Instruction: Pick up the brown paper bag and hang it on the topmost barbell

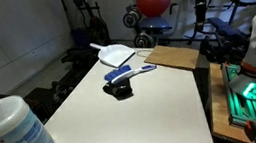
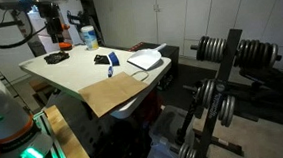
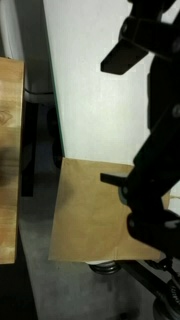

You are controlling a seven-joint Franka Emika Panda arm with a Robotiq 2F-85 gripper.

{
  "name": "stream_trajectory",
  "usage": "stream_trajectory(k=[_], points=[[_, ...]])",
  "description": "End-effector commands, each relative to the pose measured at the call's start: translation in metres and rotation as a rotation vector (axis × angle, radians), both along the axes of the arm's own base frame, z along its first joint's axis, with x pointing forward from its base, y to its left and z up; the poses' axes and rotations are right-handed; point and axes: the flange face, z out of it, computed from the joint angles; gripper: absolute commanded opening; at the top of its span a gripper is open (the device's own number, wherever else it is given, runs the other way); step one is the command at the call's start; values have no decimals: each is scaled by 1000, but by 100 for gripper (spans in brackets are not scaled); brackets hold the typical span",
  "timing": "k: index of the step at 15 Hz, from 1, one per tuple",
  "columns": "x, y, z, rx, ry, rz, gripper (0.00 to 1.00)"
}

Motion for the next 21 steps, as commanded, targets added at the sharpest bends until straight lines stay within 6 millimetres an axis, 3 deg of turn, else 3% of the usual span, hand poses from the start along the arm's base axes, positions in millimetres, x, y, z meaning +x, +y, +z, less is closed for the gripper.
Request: stream_trajectory(k=[1,4,7,12,13,18,21], points=[[0,0,0,0,1,0,100],[0,0,0,0,1,0,100],[14,-23,-17,-79,-7,-67,100],[41,-60,-43,-4,-128,-120,100],[37,-50,-30,-20,-94,-101,100],[44,-60,-40,-1,-114,-119,100],[78,-102,-46,15,-180,-271,100]])
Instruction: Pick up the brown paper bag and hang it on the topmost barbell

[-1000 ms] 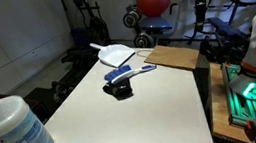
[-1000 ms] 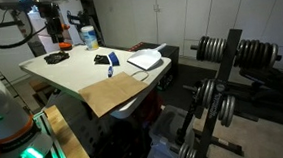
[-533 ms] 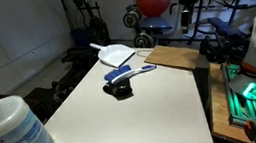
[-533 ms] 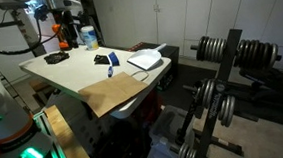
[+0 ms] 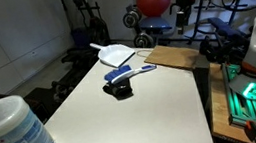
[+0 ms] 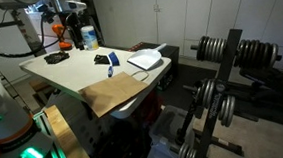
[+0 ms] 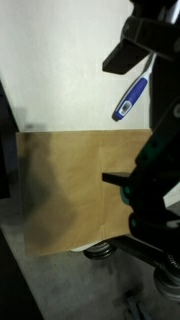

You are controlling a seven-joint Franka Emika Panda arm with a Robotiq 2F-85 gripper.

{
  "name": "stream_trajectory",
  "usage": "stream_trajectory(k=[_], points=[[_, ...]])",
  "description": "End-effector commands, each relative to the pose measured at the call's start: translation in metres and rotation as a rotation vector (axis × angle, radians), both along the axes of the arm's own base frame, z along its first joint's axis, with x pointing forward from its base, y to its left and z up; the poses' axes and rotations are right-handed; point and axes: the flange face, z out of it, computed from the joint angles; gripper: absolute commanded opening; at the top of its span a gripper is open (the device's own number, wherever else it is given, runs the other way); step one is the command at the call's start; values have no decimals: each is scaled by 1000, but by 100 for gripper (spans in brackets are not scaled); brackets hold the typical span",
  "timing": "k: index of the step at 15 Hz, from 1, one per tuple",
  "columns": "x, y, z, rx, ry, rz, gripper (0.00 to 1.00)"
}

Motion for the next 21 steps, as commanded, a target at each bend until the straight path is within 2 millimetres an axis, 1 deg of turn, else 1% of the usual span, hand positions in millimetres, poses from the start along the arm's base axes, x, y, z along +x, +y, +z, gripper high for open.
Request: stream_trajectory(k=[1,2,3,4,5,7,13,15,18,21], points=[[40,-47,-10,23,-66,-110,100],[50,-58,-14,36,-71,-122,100],[65,-69,-20,46,-96,-127,100],[75,-76,-24,58,-120,-126,100],[88,-85,-35,82,-128,-123,100],[108,-95,-53,106,-137,-128,100],[160,-113,-110,181,-128,-98,100],[175,-117,-124,203,-123,-88,100],[192,-121,-144,221,-100,-85,100],[202,-120,-167,223,-70,-102,100]])
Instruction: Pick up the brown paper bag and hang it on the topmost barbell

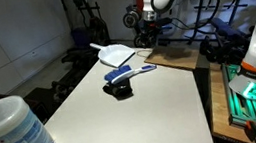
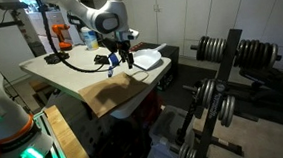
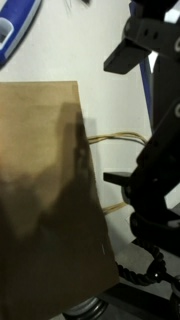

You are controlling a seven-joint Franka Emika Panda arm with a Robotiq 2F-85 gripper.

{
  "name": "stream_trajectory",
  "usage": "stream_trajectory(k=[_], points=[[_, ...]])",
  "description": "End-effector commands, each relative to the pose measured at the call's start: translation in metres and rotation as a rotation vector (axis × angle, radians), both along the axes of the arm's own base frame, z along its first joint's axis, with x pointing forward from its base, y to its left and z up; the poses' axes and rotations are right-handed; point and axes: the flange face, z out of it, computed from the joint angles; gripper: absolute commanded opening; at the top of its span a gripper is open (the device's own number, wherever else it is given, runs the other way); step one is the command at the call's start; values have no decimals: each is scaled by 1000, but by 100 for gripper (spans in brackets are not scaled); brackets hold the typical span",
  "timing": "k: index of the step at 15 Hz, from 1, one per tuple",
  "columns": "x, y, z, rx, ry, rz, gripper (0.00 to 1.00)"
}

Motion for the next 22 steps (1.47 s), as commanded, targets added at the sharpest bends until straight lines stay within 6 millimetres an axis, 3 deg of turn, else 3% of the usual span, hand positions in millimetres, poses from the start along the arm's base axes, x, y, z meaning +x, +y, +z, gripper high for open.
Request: stream_trajectory(k=[1,7,9,19,22], points=[[17,0,-27,18,23,0,100],[29,-4,-52,11,-4,-6,97],[32,-3,-57,9,-14,-3,79],[33,-7,-67,-3,-13,8,5],[33,-10,-69,-16,2,13,0]])
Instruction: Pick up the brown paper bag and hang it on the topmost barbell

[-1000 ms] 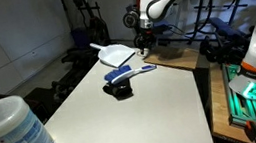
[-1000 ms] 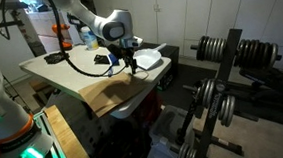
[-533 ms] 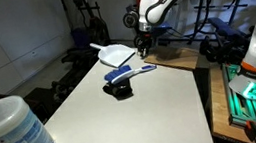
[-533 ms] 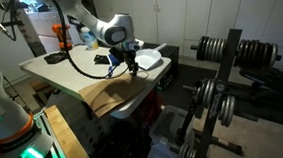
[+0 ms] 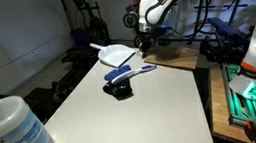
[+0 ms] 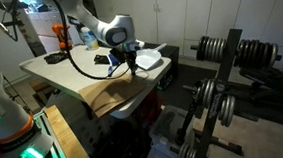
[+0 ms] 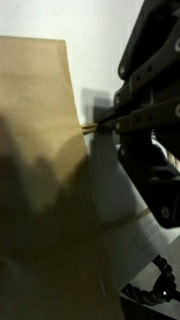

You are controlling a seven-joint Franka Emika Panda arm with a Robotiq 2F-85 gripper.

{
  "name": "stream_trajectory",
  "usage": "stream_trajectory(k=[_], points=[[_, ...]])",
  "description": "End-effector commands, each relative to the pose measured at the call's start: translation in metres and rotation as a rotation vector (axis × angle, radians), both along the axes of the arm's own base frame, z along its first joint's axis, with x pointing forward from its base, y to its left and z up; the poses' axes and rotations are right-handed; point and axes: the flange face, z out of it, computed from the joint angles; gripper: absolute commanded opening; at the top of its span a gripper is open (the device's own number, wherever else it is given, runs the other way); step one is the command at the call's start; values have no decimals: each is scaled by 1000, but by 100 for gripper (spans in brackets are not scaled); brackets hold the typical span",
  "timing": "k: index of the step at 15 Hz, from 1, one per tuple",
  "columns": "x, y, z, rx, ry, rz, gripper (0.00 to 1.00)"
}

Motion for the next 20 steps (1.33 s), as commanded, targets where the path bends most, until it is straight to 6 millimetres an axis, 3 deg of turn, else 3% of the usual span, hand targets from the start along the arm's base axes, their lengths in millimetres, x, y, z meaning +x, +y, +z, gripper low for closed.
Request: stream_trajectory(k=[1,5,8,14,17,20], points=[[2,-4,-6,-12,16,17,0],[-2,-7,8,-30,10,13,4],[-16,-2,38,-77,19,21,3],[-25,7,87,-193,-2,26,2],[-32,6,118,-272,-46,-22,2],[-44,1,165,-321,-134,-114,2]])
